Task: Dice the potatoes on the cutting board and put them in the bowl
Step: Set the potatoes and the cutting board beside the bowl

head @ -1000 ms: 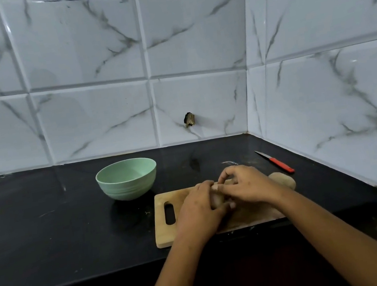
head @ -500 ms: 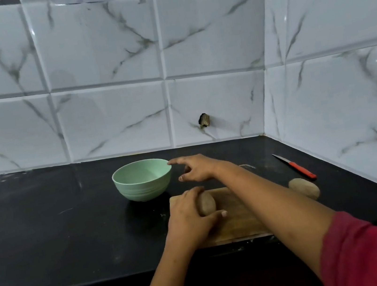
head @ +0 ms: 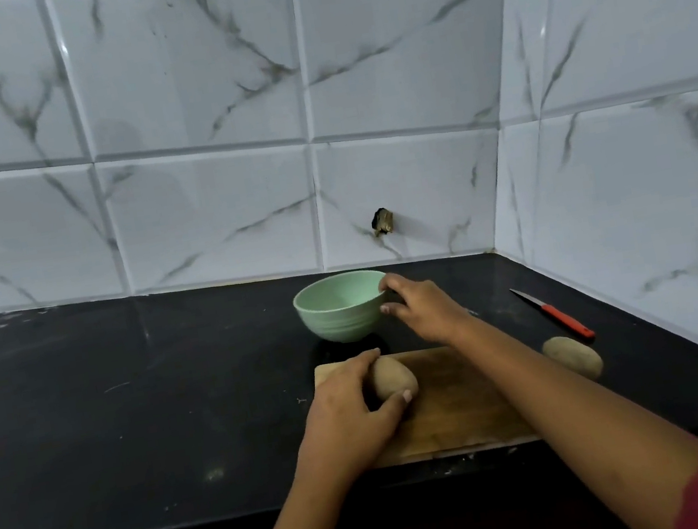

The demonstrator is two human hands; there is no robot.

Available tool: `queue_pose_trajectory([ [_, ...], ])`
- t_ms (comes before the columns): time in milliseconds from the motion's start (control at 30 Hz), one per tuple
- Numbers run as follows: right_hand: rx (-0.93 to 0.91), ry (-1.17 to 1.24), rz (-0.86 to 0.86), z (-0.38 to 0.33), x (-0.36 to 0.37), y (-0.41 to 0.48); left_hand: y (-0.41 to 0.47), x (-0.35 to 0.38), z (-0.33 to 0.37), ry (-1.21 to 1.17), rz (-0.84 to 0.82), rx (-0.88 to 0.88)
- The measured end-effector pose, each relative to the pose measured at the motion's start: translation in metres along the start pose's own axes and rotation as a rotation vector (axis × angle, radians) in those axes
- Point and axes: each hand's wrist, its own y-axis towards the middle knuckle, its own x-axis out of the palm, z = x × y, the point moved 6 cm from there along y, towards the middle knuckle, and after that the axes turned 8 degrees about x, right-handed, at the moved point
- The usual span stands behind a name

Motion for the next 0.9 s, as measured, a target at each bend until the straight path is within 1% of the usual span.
queue_pose_trajectory([
  [167, 0.151, -0.069, 0.068, 0.033, -0.012, -0.017, 0.0, 0.002, 0.0, 0.006, 0.004, -0.051],
  [333, 0.224, -0.022, 0.024, 0.036, -0.018, -0.023, 0.006, 0.002, 0.002, -0.102, 0.028, -0.157],
  [400, 0.258, -0.011, 0.05, 0.039, -0.033, -0.024, 0.008, 0.008, 0.007, -0.111, 0.033, -0.159],
  [467, 0.319, 0.0, 0.113, 0.052, -0.056, -0.024, 0.009, 0.014, 0.012, -0.131, 0.044, -0.155],
  [533, 0.427, -0.033, 0.134, 0.081, -0.079, -0.027, 0.01, 0.021, 0.014, -0.176, 0.042, -0.156],
  [600, 0.58, -0.175, 0.054, 0.119, -0.092, -0.034, 0.012, 0.026, 0.015, -0.199, 0.026, -0.154],
  [667, 0.716, -0.367, -0.104, 0.15, -0.093, -0.045, 0.012, 0.026, 0.013, -0.222, 0.019, -0.153],
  [700, 0.74, -0.426, -0.156, 0.158, -0.093, -0.049, 0.011, 0.026, 0.012, -0.244, 0.021, -0.159],
  [733, 0.749, -0.438, -0.174, 0.162, -0.093, -0.051, 0.011, 0.025, 0.01, -0.265, 0.023, -0.164],
  [800, 0.746, -0.427, -0.15, 0.167, -0.095, -0.049, 0.01, 0.024, 0.009, -0.277, 0.026, -0.158],
  [900, 0.767, -0.522, -0.181, 0.174, -0.095, -0.05, 0.01, 0.024, 0.009, -0.258, 0.028, -0.14],
])
